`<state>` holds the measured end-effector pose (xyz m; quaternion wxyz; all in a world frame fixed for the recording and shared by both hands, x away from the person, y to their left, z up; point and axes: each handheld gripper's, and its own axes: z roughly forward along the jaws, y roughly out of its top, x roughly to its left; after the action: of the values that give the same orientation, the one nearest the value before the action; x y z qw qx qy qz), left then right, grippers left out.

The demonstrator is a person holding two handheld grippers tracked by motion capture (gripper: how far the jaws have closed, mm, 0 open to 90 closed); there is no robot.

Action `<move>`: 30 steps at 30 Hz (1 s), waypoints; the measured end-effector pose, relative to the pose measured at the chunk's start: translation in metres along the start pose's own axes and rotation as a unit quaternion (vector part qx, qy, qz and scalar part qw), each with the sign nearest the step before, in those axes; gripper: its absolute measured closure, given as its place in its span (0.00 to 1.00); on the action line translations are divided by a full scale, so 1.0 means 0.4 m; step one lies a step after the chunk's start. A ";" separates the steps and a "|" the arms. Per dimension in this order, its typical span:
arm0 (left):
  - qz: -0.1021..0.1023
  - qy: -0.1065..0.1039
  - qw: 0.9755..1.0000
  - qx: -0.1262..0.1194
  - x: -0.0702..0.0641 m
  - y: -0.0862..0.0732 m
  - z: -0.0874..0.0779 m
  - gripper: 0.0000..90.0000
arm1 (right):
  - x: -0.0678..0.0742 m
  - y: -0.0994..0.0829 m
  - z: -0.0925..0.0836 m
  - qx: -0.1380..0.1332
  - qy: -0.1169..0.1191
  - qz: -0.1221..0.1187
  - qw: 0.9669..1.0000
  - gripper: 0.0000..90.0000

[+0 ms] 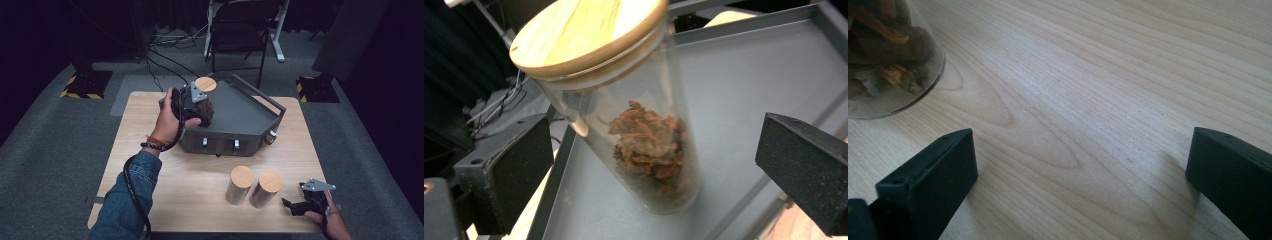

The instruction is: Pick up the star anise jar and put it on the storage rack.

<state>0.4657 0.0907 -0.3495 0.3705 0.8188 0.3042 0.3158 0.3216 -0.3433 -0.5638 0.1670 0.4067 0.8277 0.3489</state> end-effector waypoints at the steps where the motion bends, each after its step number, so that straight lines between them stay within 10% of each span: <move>1: 0.003 0.001 1.000 -0.004 -0.004 -0.002 -0.006 0.02 | 0.000 0.000 0.000 0.000 0.000 0.000 1.000 0.00; 30: 0.034 -0.026 0.999 -0.002 -0.084 -0.158 -0.048 0.02 | 0.000 0.000 0.000 0.000 -0.001 0.001 1.000 0.00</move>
<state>0.4140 0.1081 -0.3995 0.3691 0.8357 0.2662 0.3074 0.3214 -0.3433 -0.5638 0.1673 0.4075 0.8273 0.3487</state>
